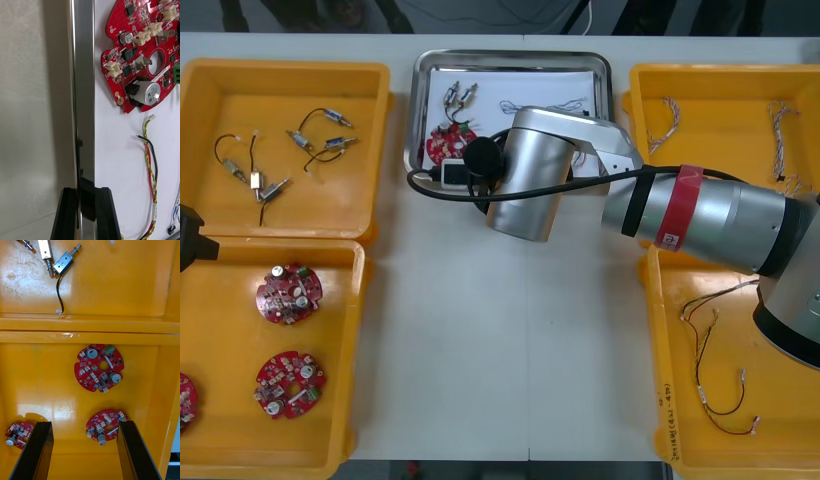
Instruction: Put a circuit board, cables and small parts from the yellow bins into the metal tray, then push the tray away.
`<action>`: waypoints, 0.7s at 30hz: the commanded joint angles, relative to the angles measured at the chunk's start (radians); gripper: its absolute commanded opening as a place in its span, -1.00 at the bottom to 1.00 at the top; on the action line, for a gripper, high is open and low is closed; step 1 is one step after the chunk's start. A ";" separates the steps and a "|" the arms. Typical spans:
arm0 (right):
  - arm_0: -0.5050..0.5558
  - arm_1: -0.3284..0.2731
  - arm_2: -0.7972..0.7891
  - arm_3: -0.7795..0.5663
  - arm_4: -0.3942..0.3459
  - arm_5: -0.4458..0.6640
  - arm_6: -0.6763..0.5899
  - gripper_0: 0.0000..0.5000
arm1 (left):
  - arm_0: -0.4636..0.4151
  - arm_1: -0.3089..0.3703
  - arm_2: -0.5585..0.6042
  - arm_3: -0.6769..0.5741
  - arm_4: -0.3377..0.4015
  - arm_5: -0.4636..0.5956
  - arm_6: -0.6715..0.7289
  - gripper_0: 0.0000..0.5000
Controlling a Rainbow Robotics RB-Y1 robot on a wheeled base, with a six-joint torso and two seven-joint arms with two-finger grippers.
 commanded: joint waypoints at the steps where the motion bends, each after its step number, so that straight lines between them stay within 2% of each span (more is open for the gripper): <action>1: -0.057 0.018 0.012 0.028 -0.018 -0.044 -0.019 -1.00 | 0.014 0.048 0.023 -0.026 0.007 0.007 -0.020 1.00; 17: -0.083 0.018 0.012 0.051 -0.022 -0.056 -0.018 -1.00 | 0.014 0.048 0.023 -0.026 0.007 0.007 -0.020 1.00; 19: -0.083 0.018 0.010 0.051 -0.022 -0.056 -0.018 -0.93 | 0.014 0.048 0.023 -0.026 0.007 0.007 -0.020 1.00; 21: -0.083 0.018 0.012 0.051 -0.022 -0.056 -0.018 0.17 | 0.014 0.048 0.023 -0.026 0.007 0.007 -0.020 1.00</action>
